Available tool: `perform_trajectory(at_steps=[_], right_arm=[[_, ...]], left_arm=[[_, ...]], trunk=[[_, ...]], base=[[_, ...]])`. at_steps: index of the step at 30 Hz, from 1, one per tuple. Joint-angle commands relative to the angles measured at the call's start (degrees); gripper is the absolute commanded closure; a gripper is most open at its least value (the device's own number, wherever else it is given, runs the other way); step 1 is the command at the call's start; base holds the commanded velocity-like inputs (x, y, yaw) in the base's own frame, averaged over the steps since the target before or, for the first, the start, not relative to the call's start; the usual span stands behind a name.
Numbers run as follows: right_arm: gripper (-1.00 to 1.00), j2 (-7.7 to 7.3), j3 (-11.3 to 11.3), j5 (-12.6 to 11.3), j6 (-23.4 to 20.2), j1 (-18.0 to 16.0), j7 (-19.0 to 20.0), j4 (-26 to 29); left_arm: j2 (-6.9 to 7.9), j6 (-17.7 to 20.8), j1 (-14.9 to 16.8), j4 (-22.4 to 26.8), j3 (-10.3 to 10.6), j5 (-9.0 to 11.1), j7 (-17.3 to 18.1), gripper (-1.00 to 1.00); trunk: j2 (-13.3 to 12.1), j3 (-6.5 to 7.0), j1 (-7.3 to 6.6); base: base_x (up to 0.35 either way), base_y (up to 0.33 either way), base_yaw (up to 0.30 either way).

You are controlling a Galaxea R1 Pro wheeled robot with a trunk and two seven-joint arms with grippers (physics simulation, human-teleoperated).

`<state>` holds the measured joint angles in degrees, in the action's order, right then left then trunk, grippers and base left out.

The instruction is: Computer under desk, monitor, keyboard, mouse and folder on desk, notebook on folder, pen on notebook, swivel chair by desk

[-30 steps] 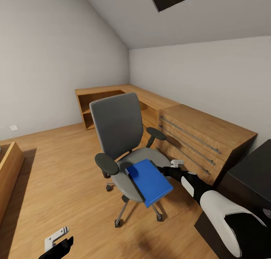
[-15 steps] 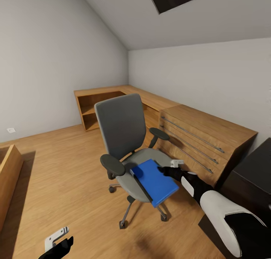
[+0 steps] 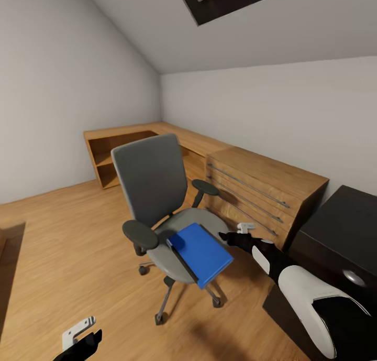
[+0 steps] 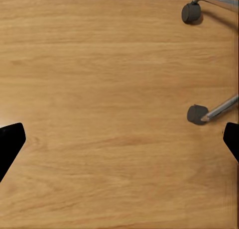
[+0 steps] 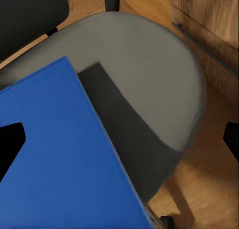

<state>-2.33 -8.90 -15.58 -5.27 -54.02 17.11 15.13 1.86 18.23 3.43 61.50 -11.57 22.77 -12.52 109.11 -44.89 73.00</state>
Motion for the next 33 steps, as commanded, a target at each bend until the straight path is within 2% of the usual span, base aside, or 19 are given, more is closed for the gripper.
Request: perform_trajectory(at_steps=[1, 14, 24, 33], right_arm=[[-1.0, -0.05, -0.4, -0.6, -0.3, 0.0, 0.0, 0.1], [-1.0, -0.05, -0.5, -0.6, -0.3, 0.0, 0.0, -0.1], [-1.0, -0.05, -0.4, -0.6, -0.3, 0.0, 0.0, -0.1], [-1.0, -0.1, -0.4, -0.6, -0.3, 0.0, 0.0, -0.1]], left_arm=[[0.03, 0.2, 0.0, 0.1, 0.0, 0.6, -0.3, -1.0], [-0.01, 0.2, 0.0, 0.1, 0.0, 0.6, -0.3, -1.0], [0.03, 0.2, 0.0, 0.1, 0.0, 0.6, -0.3, -1.0], [0.15, 0.2, 0.0, 0.1, -0.3, 0.6, -0.4, -1.0]], trunk=[[0.0, 0.01, -0.01], [0.0, 0.82, -0.01], [0.0, 1.4, -0.01], [0.0, 1.5, -0.01]], base=[[0.0, 0.0, -0.219], [0.0, 0.014, -0.22], [0.0, 0.257, -0.2], [0.0, 0.138, -0.036]])
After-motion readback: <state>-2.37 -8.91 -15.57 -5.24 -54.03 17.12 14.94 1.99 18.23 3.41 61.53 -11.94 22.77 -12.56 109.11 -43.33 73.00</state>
